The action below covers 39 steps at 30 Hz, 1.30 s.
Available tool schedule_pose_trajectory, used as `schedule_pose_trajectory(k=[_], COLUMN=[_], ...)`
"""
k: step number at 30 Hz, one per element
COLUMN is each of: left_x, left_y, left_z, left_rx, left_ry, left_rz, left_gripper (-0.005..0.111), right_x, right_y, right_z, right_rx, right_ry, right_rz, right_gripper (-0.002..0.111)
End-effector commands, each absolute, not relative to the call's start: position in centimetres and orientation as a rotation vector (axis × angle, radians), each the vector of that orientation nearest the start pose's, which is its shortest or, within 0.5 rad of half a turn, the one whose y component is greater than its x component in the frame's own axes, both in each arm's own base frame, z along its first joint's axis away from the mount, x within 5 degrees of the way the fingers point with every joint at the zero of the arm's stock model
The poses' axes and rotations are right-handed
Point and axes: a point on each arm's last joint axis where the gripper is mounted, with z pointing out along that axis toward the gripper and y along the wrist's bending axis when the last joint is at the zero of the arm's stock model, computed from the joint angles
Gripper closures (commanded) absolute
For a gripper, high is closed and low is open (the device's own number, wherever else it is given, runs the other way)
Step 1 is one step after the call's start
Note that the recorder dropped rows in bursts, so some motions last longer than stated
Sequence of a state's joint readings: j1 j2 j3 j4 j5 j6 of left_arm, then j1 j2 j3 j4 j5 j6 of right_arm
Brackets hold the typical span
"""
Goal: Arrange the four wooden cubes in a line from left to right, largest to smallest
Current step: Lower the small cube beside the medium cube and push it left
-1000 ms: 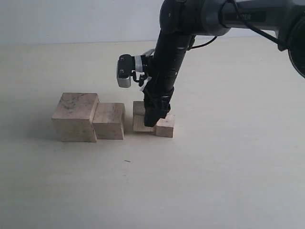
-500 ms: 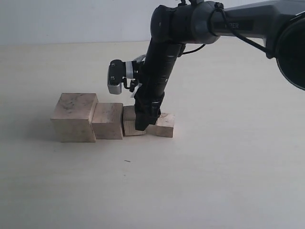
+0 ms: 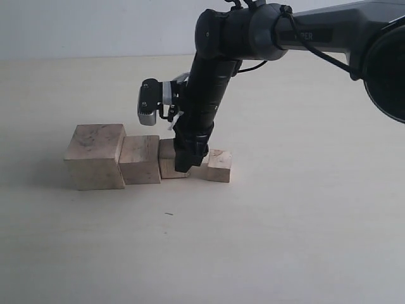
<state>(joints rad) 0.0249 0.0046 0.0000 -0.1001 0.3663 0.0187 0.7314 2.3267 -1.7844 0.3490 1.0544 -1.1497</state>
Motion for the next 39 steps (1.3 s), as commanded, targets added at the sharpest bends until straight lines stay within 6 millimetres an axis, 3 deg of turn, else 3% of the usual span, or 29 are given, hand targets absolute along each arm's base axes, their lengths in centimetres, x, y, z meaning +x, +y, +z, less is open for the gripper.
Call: schedule_pose_trajectory(k=[1,4,13,20,28,39], left_x=[5.3,5.3,5.3,5.3,5.3,5.3], left_y=[-0.2,-0.2,-0.2,-0.2,-0.2,-0.2], left_z=[18.1,18.1,18.1,18.1,18.1,18.1], left_rx=[-0.068,-0.068,-0.068,-0.068,-0.068,-0.068], left_ry=[1.836,1.836,1.836,1.836,1.836,1.836], left_rz=[-0.077,-0.077,-0.077,-0.077,-0.077,-0.077], left_gripper=[0.107,0.107,0.107,0.107,0.107,0.107], right_x=[32.7,32.7,32.6,32.6,32.5,32.5], right_y=[33.2,33.2,33.1,33.1,33.3,32.9], right_z=[11.2,11.2,11.2,11.2,12.0,15.0], right_rx=[-2.230,-2.218,-2.238,-2.240,-2.203,-2.105], right_ry=[2.024,2.042,2.025,2.026,2.035,2.102], right_rz=[0.430,0.433,0.432,0.433,0.464,0.421], right_gripper=[0.108,0.103,0.074,0.064,0.036,0.036])
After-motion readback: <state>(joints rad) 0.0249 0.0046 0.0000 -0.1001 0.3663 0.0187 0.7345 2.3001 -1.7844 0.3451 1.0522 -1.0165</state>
